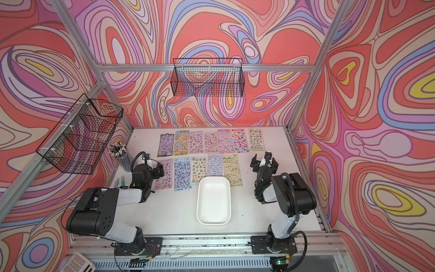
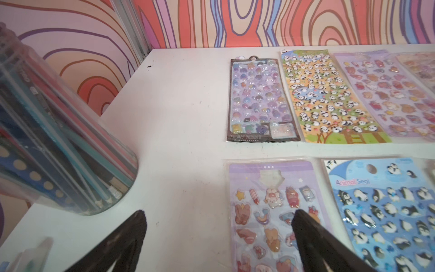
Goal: Take the stickers out of the storage box
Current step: Reset both arms
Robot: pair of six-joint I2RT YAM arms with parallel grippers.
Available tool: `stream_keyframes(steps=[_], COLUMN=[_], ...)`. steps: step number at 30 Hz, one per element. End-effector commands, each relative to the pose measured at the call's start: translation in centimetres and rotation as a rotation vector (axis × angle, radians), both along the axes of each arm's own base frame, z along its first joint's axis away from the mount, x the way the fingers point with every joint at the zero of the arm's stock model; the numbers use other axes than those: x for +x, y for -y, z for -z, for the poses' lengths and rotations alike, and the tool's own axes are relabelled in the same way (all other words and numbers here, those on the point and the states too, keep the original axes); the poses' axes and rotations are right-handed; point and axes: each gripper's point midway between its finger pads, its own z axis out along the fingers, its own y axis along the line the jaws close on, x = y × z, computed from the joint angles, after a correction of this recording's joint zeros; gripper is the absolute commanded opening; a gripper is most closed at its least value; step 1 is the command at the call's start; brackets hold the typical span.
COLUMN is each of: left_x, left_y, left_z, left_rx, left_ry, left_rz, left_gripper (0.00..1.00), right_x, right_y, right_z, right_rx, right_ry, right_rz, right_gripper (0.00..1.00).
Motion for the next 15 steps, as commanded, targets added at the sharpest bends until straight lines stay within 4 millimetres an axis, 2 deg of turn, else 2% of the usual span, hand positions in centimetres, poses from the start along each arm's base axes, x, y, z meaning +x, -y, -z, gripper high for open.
stream_keyframes(steps=[1, 15], left_x=[0.39, 0.32], left_y=[0.61, 0.58], left_z=[-0.87, -0.94], left_rx=[0.022, 0.024], left_ry=[0.051, 0.062], left_rz=[0.029, 0.028], left_gripper=[1.00, 1.00], right_x=[-0.20, -0.19], right_y=[0.20, 0.21], right_z=[0.98, 0.95], right_rx=[-0.005, -0.005], right_ry=[-0.045, -0.045], right_rz=[0.000, 0.001], right_gripper=[0.98, 0.98])
